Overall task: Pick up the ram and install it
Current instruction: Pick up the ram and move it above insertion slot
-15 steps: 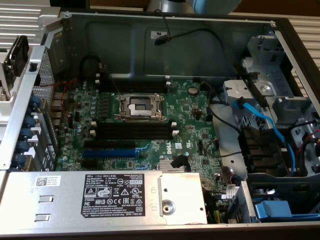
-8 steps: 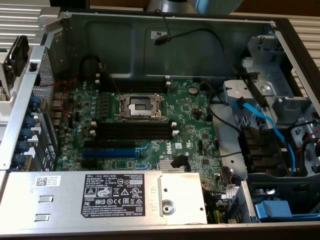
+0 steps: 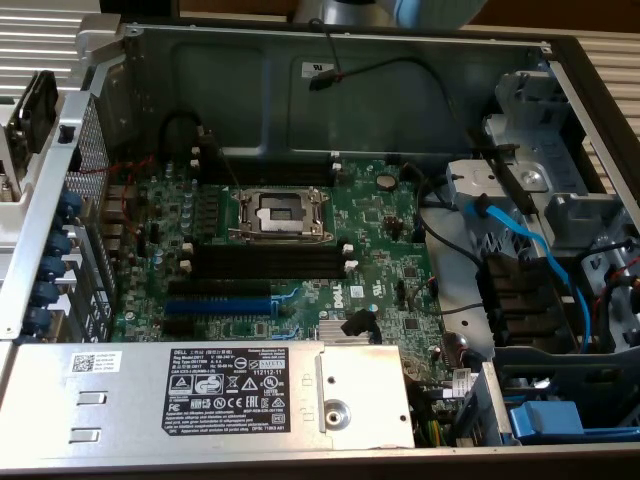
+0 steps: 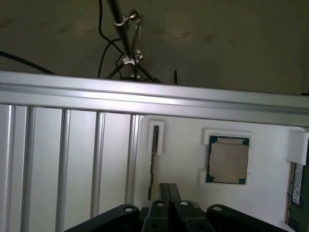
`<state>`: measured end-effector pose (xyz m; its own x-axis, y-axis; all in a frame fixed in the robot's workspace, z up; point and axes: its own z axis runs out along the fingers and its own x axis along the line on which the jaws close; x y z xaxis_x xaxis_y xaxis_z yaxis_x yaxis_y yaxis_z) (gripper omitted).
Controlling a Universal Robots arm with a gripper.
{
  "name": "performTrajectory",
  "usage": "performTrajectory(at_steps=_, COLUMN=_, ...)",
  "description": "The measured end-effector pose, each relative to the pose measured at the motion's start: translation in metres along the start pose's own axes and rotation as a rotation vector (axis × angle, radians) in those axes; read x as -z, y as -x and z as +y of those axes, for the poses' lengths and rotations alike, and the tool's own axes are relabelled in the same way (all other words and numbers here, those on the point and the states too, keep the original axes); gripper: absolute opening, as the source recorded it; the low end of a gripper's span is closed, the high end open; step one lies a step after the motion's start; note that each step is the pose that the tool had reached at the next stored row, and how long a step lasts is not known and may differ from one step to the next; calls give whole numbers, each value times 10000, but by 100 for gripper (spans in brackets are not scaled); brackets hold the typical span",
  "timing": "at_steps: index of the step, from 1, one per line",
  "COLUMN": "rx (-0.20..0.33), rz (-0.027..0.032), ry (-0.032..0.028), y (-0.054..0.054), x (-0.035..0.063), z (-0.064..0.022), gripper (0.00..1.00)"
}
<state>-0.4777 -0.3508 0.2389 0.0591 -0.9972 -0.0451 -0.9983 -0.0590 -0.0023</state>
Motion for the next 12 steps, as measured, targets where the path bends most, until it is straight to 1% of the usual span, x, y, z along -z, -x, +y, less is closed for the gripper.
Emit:
performTrajectory(at_steps=1, rx=-7, rz=-9, ry=135, y=0, x=-4, z=-2, gripper=11)
performTrajectory(at_steps=2, rx=-8, rz=-10, ry=164, y=0, x=-6, z=-2, gripper=11)
performTrajectory(at_steps=4, rx=-9, rz=-10, ry=167, y=0, x=-6, z=-3, gripper=11)
performTrajectory(at_steps=5, rx=-4, rz=-12, ry=173, y=-3, x=-6, z=-23, gripper=11)
performTrajectory(at_steps=6, rx=-6, rz=-12, ry=206, y=-7, x=-6, z=-50, gripper=11)
performTrajectory(at_steps=7, rx=-9, rz=-17, ry=269, y=-9, x=-12, z=-78, gripper=11)
performTrajectory(at_steps=8, rx=-13, rz=-22, ry=356, y=-11, x=-17, z=-104, gripper=11)
performTrajectory(at_steps=10, rx=-18, rz=-36, ry=602, y=-13, x=-25, z=-123, gripper=11)
performTrajectory(at_steps=12, rx=-21, rz=-48, ry=813, y=-13, x=-35, z=-127, gripper=11)
